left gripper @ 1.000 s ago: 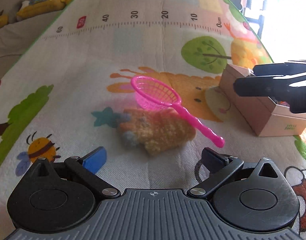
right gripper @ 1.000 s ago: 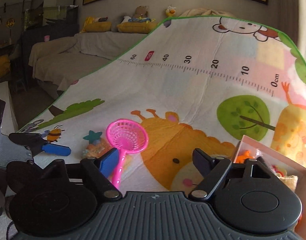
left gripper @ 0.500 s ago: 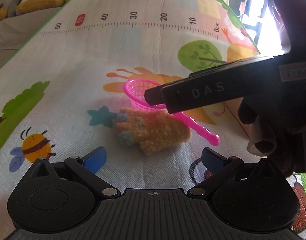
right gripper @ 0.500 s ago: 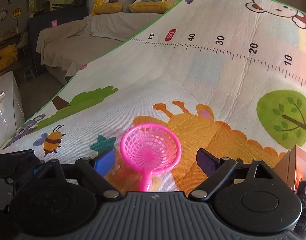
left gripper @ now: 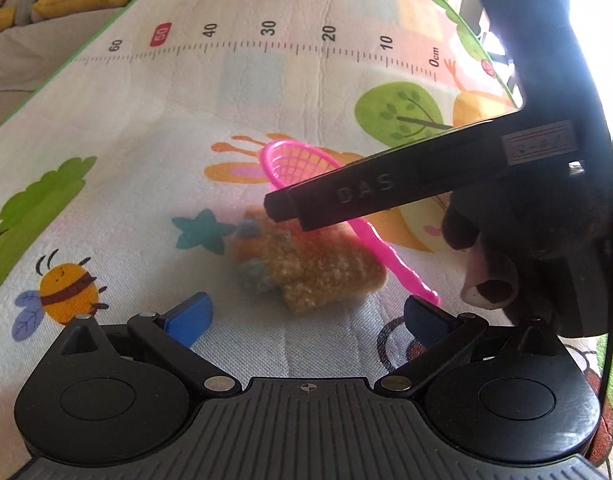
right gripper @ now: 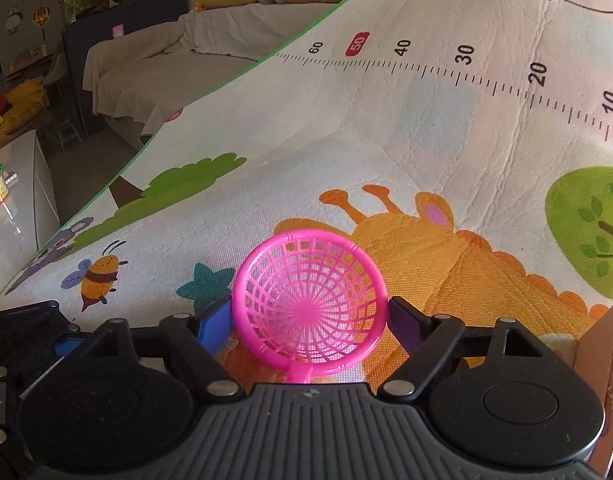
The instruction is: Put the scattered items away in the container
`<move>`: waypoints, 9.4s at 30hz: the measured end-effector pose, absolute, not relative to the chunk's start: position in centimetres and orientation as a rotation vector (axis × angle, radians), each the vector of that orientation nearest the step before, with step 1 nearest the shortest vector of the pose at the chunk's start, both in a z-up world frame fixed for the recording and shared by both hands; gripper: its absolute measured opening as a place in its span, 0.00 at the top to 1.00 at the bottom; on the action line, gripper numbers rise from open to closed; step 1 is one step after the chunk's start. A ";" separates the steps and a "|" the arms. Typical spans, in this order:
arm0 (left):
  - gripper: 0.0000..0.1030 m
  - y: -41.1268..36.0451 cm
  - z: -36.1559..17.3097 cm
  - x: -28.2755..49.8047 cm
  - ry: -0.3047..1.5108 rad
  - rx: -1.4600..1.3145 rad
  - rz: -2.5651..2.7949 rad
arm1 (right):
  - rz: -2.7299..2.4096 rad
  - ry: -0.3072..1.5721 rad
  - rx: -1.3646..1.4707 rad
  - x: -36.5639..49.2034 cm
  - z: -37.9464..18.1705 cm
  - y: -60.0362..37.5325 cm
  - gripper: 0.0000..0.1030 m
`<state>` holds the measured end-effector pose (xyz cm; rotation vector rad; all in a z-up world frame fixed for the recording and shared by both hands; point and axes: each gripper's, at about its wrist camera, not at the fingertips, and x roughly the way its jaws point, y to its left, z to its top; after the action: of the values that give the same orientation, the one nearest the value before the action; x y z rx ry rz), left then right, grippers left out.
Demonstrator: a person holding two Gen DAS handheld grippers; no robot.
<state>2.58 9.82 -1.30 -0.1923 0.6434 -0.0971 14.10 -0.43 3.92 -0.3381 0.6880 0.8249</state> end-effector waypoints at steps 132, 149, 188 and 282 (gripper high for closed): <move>0.00 2.0 -1.5 -2.5 0.673 -0.189 -0.447 | 0.374 0.545 -0.516 -5.9 0.4 -16.0 0.66; 0.00 2.2 -1.6 -2.5 0.672 -0.202 -0.448 | 0.535 0.668 0.204 -3.4 4.6 -23.4 0.93; 0.00 0.2 -0.6 -3.6 0.761 -0.025 -0.349 | 0.240 0.566 0.050 -4.4 2.8 -29.3 0.34; 0.55 -2.0 0.3 -6.6 0.673 0.236 -0.479 | 0.374 0.615 -0.102 -8.3 0.9 -21.5 0.35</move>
<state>-6.61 -2.04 0.30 0.2360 0.6734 -0.4787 -8.33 -21.53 0.87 -0.1020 0.6147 0.3745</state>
